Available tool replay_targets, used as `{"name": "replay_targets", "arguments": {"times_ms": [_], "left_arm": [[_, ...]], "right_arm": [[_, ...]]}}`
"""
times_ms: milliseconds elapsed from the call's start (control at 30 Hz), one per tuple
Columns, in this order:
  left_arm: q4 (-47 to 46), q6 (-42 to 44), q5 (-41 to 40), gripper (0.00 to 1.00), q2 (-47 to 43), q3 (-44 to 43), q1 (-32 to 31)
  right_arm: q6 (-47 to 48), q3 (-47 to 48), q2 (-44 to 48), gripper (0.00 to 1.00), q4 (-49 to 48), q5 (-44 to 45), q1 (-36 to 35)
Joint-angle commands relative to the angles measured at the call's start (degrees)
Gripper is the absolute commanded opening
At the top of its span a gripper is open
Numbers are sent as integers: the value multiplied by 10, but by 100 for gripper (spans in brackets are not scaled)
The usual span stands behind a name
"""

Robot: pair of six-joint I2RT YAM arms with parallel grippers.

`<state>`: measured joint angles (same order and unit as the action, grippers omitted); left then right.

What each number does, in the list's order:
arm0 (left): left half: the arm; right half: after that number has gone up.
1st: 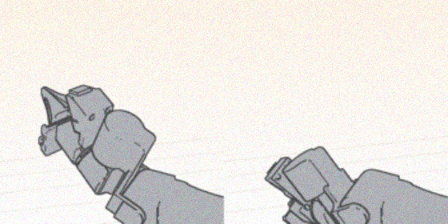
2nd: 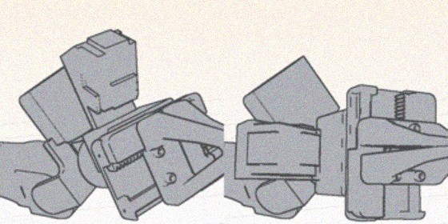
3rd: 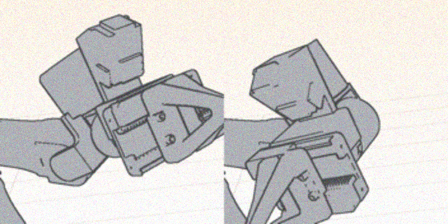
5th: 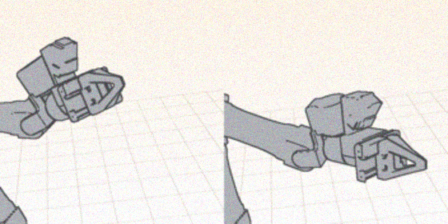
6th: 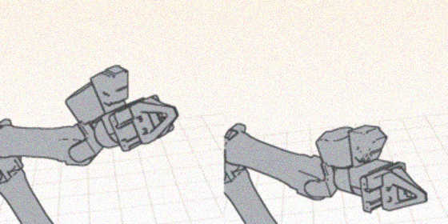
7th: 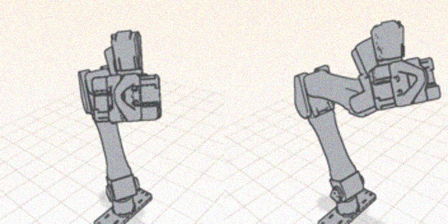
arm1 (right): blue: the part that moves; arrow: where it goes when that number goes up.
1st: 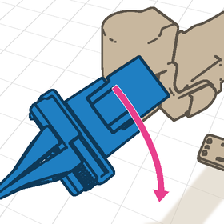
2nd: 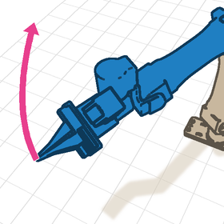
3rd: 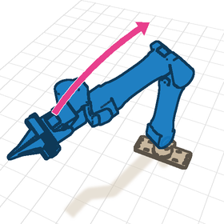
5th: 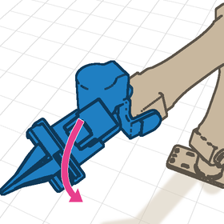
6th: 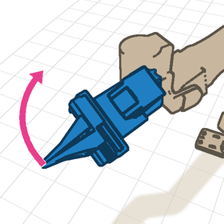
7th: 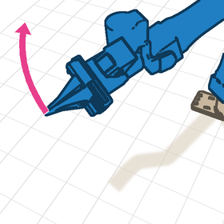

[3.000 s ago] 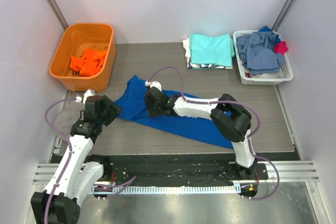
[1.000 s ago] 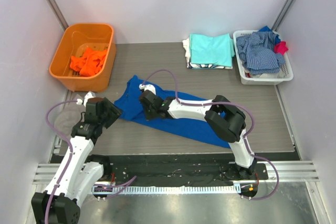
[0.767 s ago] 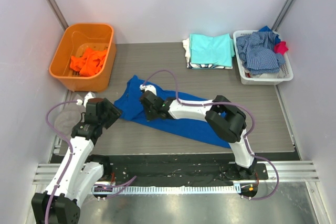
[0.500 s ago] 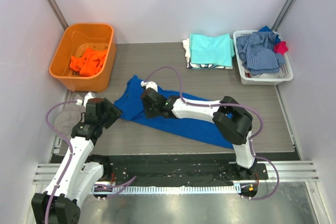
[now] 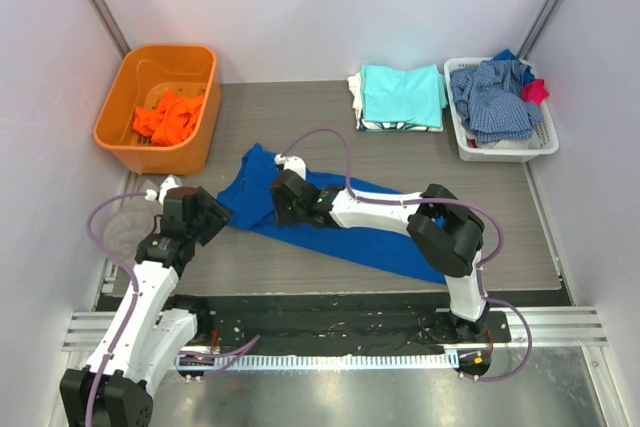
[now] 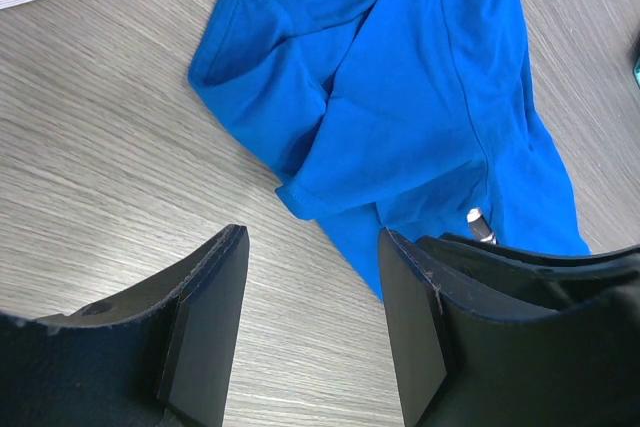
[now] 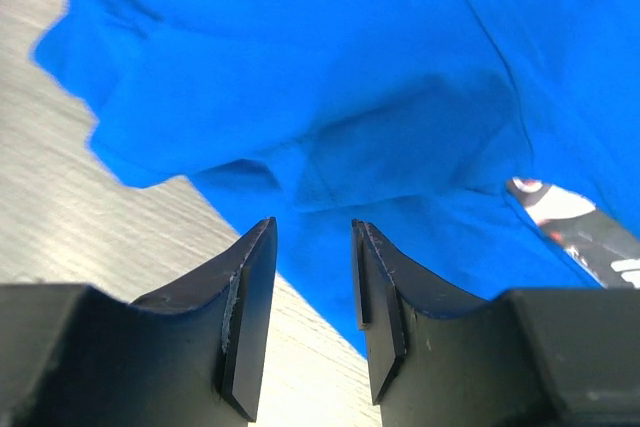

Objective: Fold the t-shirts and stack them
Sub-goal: Fold the tshirt

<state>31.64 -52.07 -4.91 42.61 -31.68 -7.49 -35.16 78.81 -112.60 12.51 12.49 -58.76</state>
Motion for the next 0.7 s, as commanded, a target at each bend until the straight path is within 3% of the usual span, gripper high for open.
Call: {"name": "replay_targets", "arguments": {"times_ms": [0, 200, 667], "left_arm": [[-6, 7, -1, 59, -1, -4, -2], [-4, 8, 2, 59, -2, -6, -2], [-3, 9, 0, 59, -8, 0, -1]], "right_arm": [[-97, -42, 26, 43, -60, 47, -2], [-184, -70, 32, 43, -96, 77, -5], [-178, -46, 16, 42, -91, 79, -7]]}}
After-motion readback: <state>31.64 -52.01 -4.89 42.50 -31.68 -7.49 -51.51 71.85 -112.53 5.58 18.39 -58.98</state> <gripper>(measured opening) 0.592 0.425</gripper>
